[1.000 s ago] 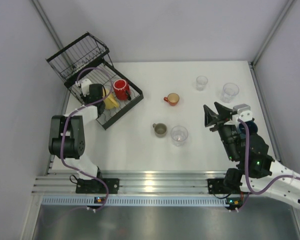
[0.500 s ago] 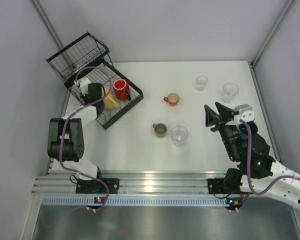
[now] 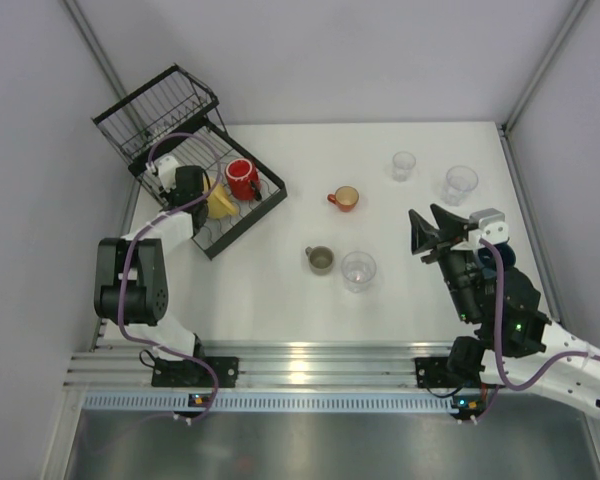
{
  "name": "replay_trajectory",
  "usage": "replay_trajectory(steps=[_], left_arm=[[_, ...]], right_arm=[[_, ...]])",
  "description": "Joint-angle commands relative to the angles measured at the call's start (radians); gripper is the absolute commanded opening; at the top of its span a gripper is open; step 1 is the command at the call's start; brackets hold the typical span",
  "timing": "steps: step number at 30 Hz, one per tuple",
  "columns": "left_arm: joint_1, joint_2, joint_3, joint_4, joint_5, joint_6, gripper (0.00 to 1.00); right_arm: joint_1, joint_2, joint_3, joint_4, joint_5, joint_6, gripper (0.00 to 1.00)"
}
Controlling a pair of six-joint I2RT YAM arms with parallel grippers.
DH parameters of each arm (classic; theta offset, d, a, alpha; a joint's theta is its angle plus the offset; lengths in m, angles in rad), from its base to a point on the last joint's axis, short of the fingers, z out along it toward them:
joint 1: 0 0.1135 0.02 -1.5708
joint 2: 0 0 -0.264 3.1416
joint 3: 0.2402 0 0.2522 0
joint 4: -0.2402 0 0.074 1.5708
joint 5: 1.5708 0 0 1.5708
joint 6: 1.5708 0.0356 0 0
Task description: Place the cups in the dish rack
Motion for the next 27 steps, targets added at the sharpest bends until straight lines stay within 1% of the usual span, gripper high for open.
replay_trajectory(steps=[1, 3, 7, 18, 23, 27], left_arm=[[0.006, -0.026, -0.008, 0.010, -0.010, -0.012, 0.35], [0.006, -0.025, 0.002, -0.007, -0.018, -0.010, 0.40], [0.006, -0.037, 0.002, -0.016, -0.029, -0.004, 0.42], [0.006, -0.071, -0.017, -0.036, -0.015, -0.032, 0.43], [0.006, -0.076, -0.015, -0.053, 0.002, -0.044, 0.35], [0.006, -0.074, -0.020, -0.070, 0.003, -0.064, 0.31]], right_arm=[[-0.012, -0.012, 0.011, 0.030, -0.002, 0.019, 0.45], [-0.012, -0.008, 0.011, 0.037, 0.000, 0.018, 0.46], [-0.012, -0.002, 0.014, 0.037, -0.005, 0.018, 0.45], [-0.012, -0.005, 0.014, 0.032, -0.011, 0.025, 0.45], [-0.012, -0.008, 0.014, 0.026, -0.017, 0.031, 0.45], [-0.012, -0.006, 0.019, 0.023, -0.020, 0.035, 0.45]])
